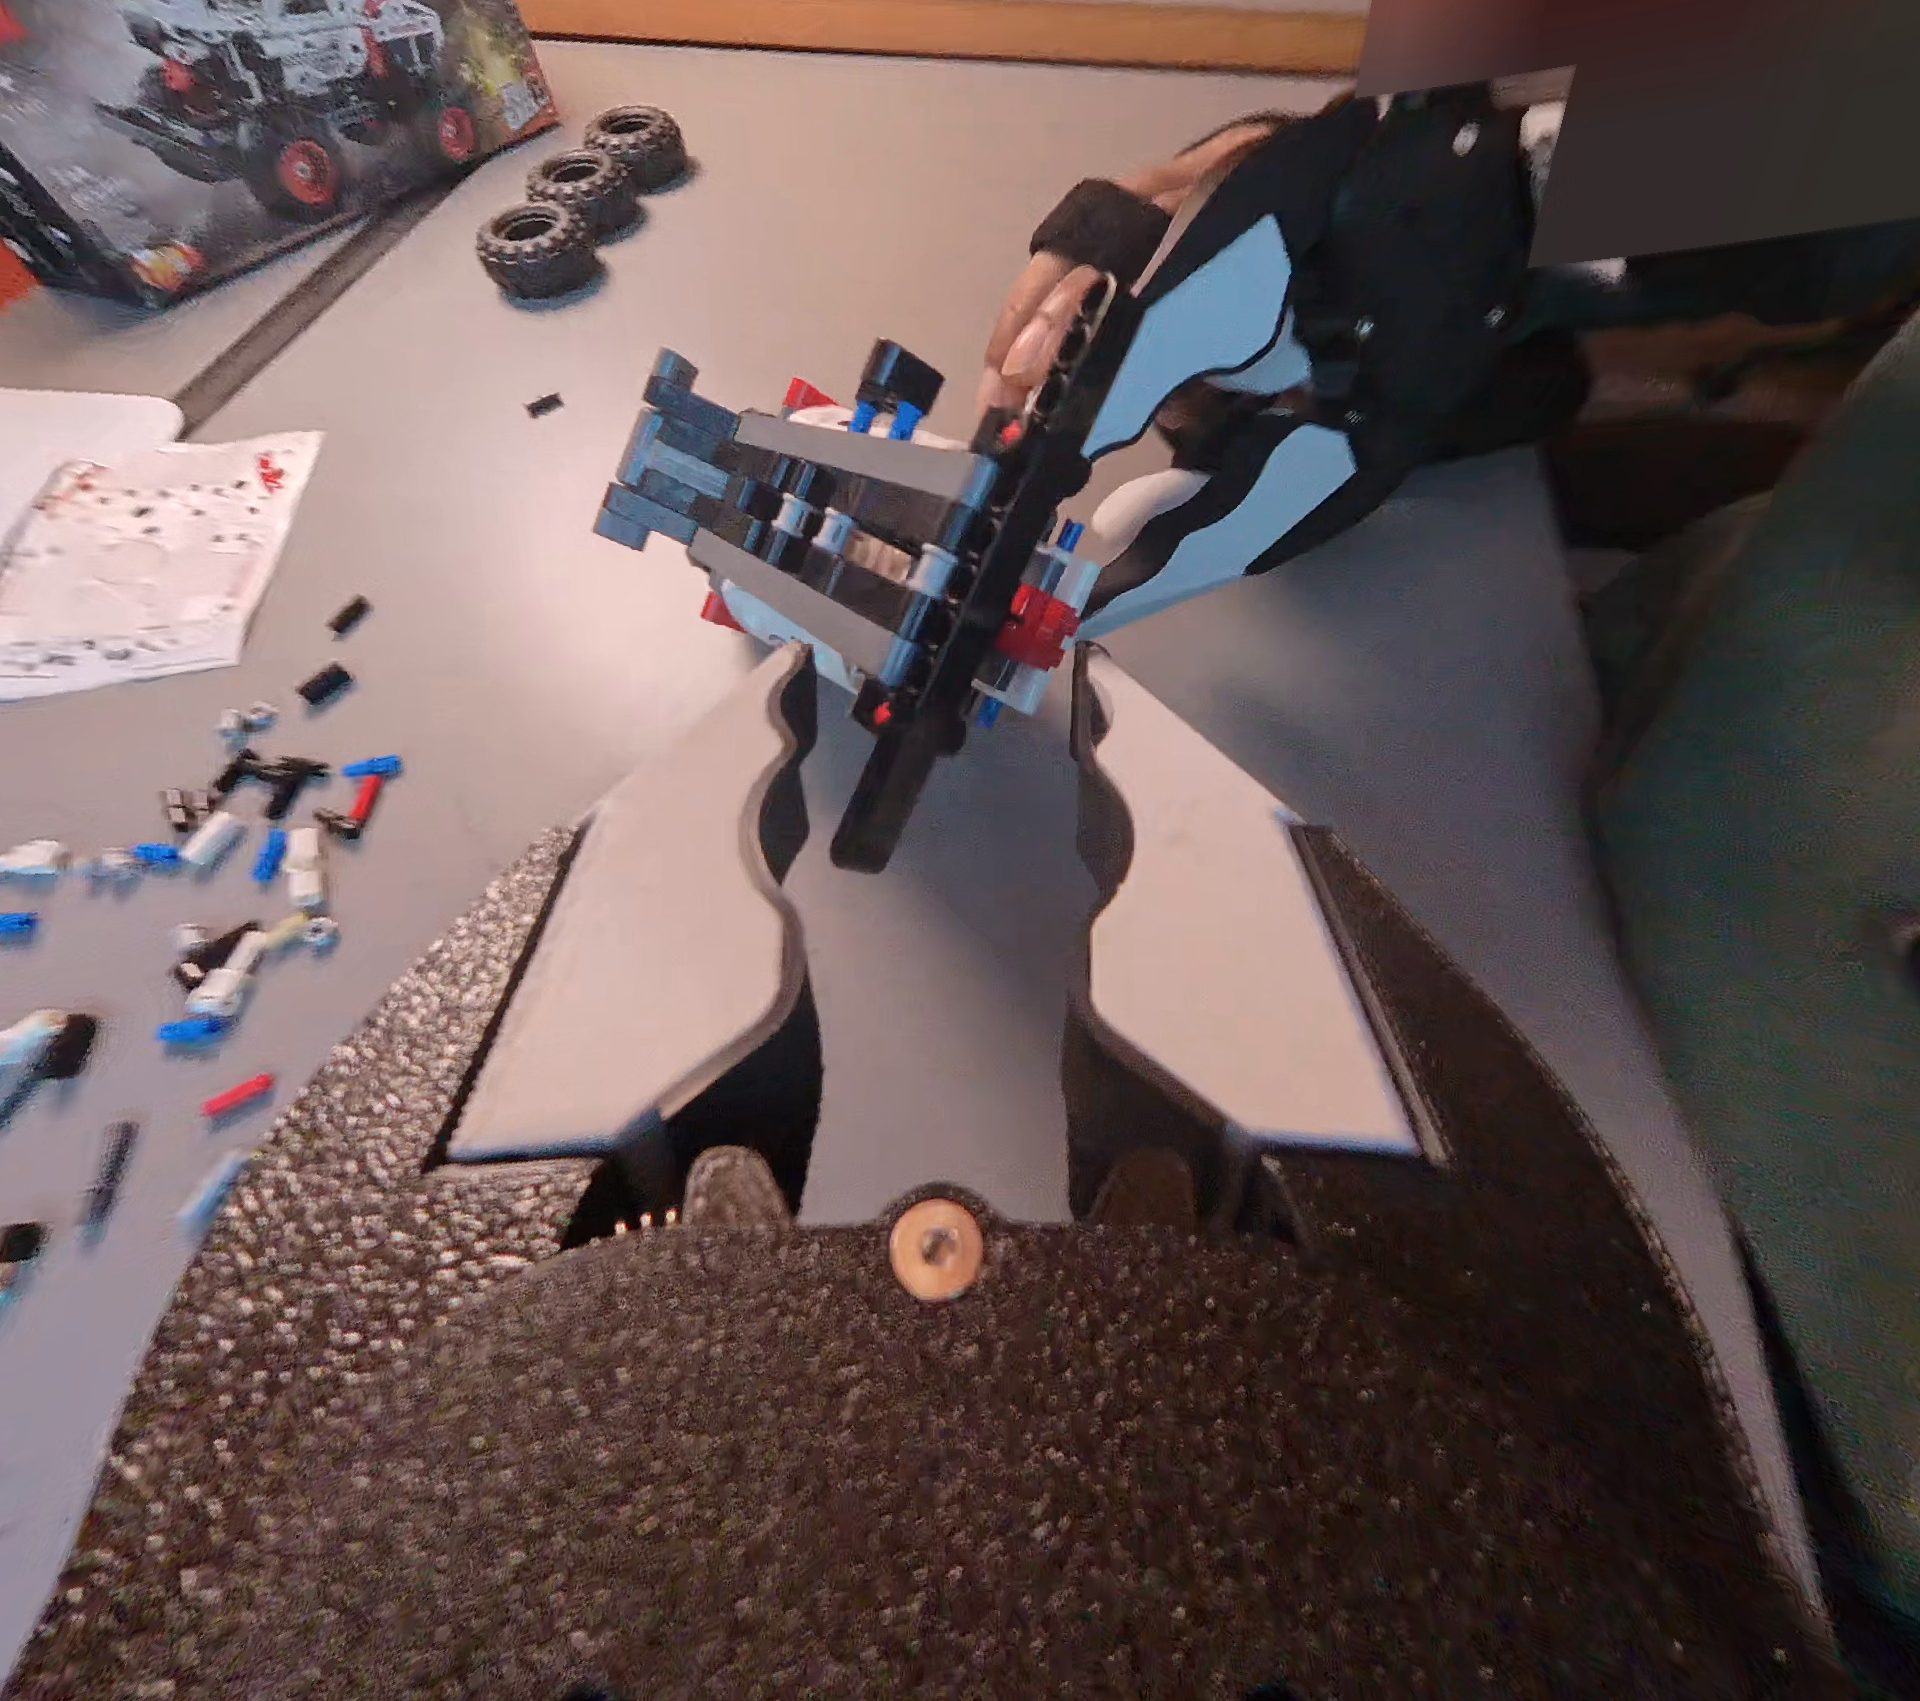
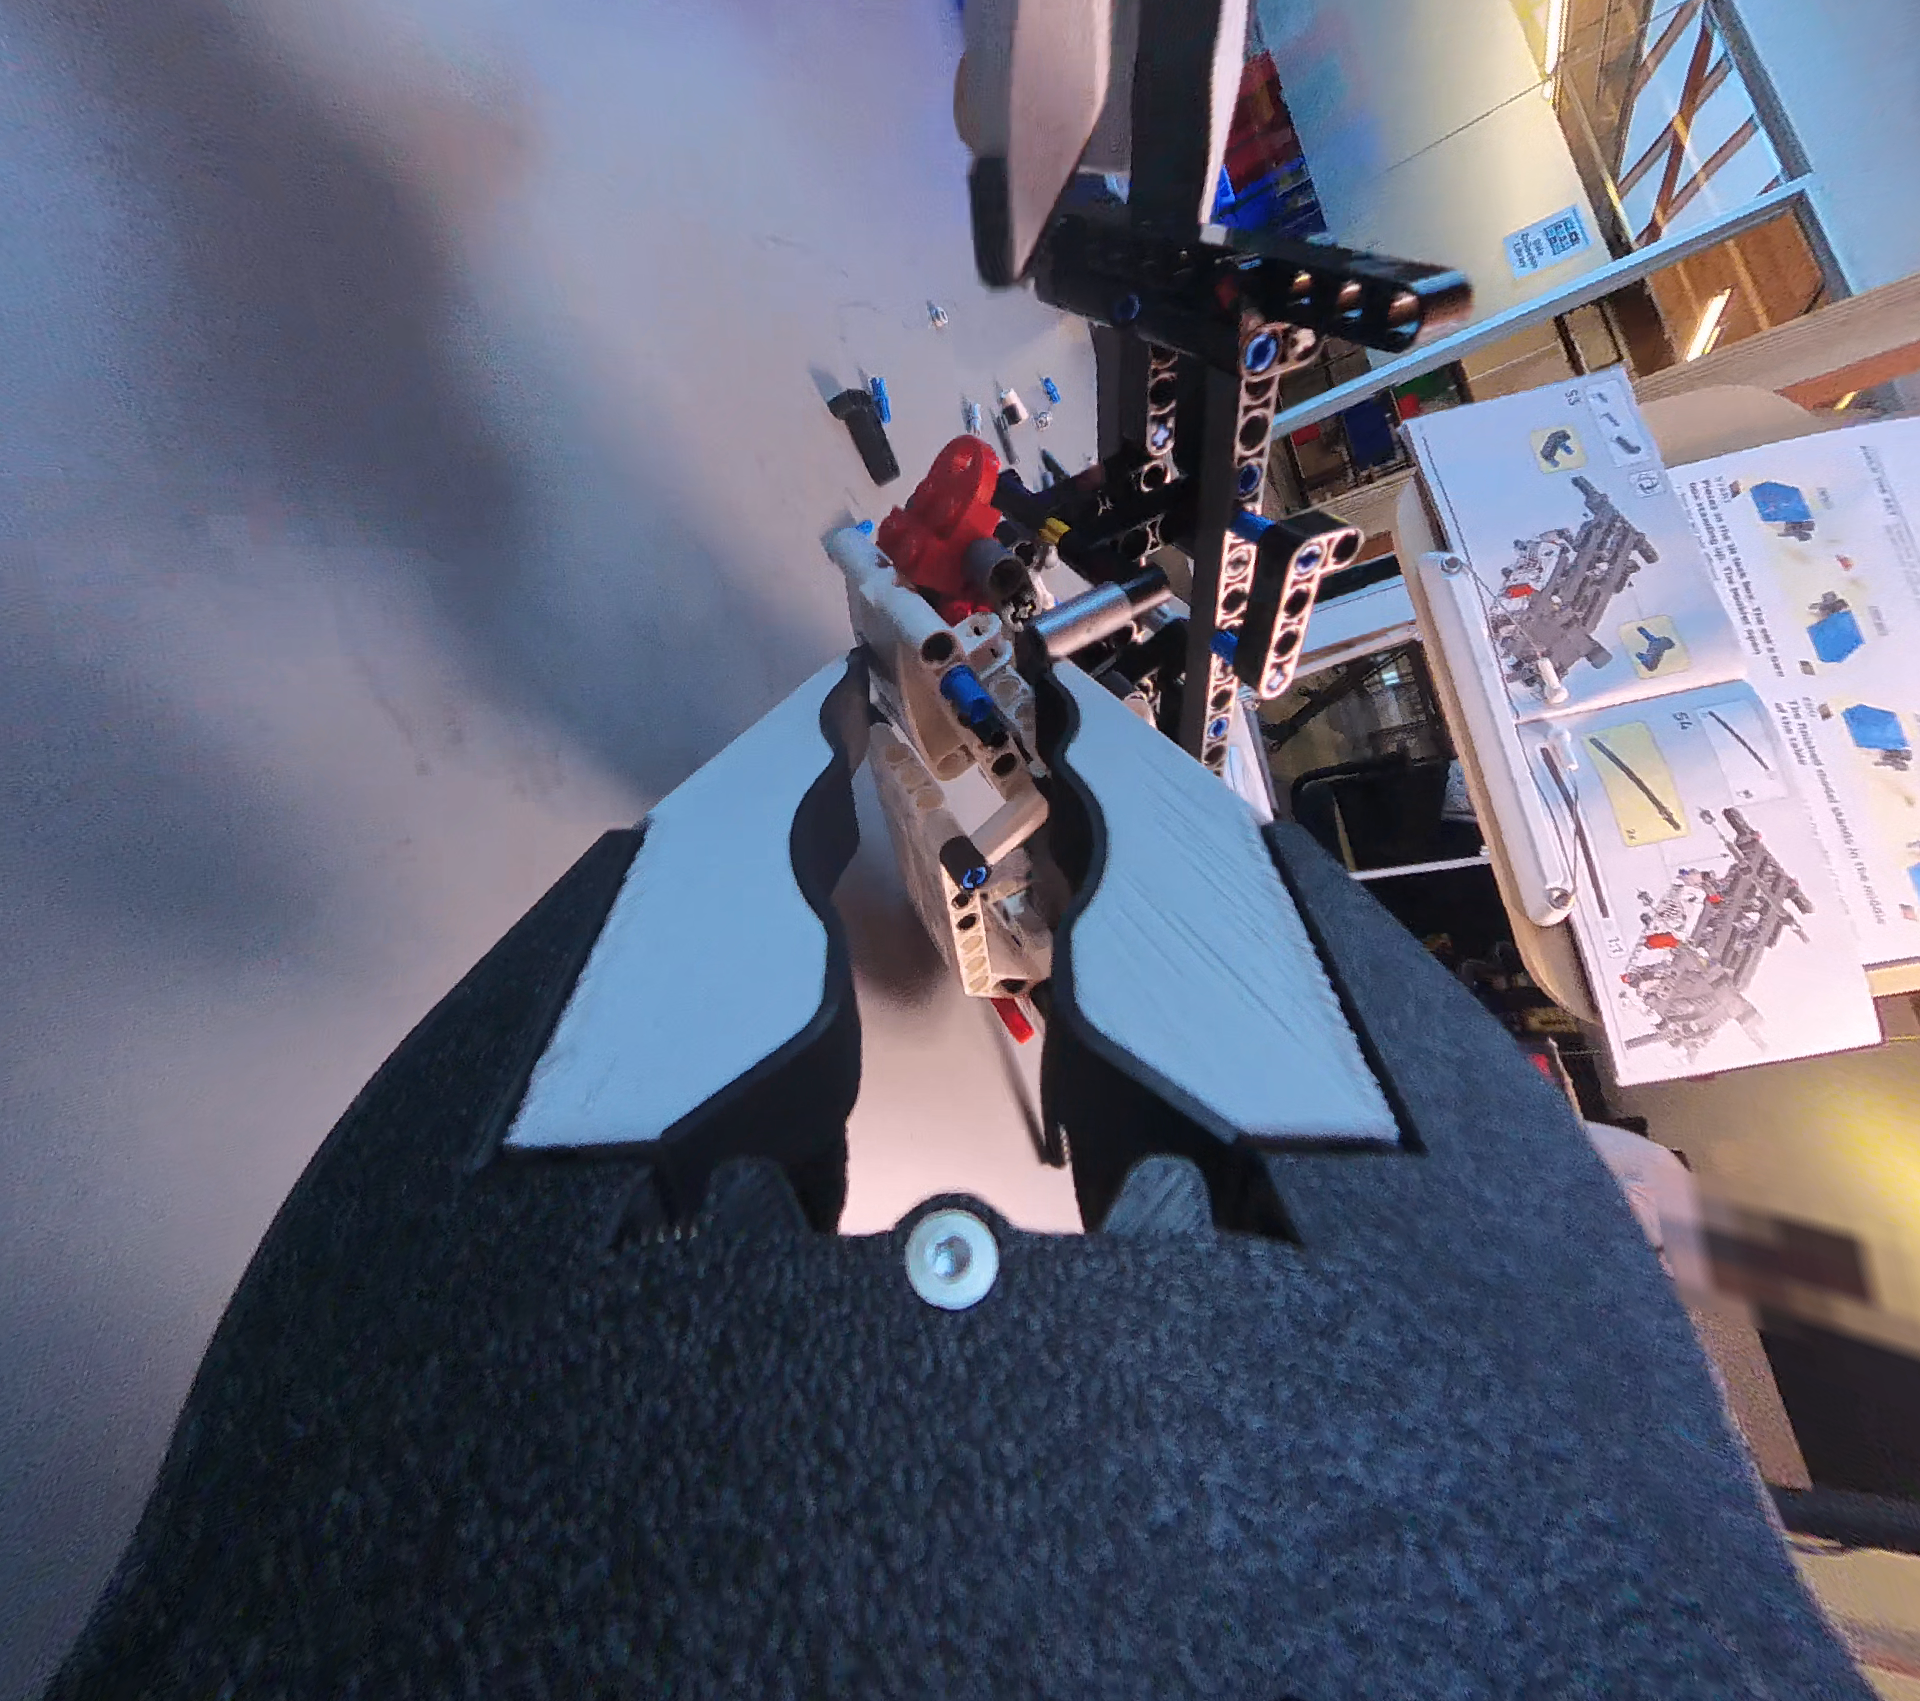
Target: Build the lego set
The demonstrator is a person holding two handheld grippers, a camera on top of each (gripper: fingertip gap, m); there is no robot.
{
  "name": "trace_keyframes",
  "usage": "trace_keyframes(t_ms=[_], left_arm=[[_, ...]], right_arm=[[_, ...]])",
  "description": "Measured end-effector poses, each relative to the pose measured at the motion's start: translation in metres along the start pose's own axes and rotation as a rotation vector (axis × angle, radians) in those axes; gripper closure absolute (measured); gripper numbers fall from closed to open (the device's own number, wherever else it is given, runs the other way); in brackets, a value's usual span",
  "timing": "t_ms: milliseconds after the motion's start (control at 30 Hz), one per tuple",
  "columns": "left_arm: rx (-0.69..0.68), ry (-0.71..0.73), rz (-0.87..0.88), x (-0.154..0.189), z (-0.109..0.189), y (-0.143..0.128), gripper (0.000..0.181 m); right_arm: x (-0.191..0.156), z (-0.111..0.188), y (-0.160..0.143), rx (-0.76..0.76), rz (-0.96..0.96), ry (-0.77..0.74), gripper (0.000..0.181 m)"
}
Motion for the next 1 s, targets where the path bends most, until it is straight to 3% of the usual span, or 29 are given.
trace_keyframes(t_ms=[67, 200, 333, 400, 633, 667, 800, 900, 1000], left_arm=[[-0.08, 0.088, -0.112, 0.001, -0.008, -0.002, 0.136], [-0.116, 0.18, -0.195, -0.006, -0.007, -0.008, 0.16], [-0.177, 0.18, -0.224, -0.01, -0.004, -0.015, 0.16], [-0.151, 0.177, -0.205, -0.011, -0.002, -0.013, 0.151], [-0.162, 0.252, -0.272, -0.014, -0.008, -0.012, 0.153], [-0.148, 0.228, -0.267, -0.014, -0.008, -0.01, 0.161], [-0.18, 0.272, -0.34, -0.014, -0.01, -0.01, 0.165], [-0.172, 0.281, -0.319, -0.014, -0.01, -0.011, 0.165], [-0.173, 0.304, -0.345, -0.01, -0.014, -0.011, 0.165]], right_arm=[[0.0, -0.004, 0.006, -0.005, 0.005, 0.008, 0.156], [-0.002, -0.011, 0.009, -0.01, 0.017, 0.049, 0.157], [-0.001, -0.014, 0.011, 0.007, 0.034, 0.07, 0.156], [0.001, -0.014, 0.012, 0.018, 0.013, 0.075, 0.156], [0.003, -0.017, 0.012, 0.035, -0.041, 0.106, 0.158], [0.003, -0.017, 0.012, 0.042, -0.059, 0.112, 0.158], [0.012, -0.012, 0.016, 0.09, -0.243, 0.178, 0.157], [0.027, -0.008, 0.016, 0.117, -0.52, 0.247, 0.154], [0.034, -0.011, 0.018, 0.076, -0.684, 0.226, 0.165]])
Point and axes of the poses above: each gripper's, where its closed fingertips meet, z back along the fingers, y out of its top, x = y × z across the jaws, the point moved 9 cm from there along z, back along the fingers, and after that the axes turned 8 degrees about -z, right-handed, at the moved point
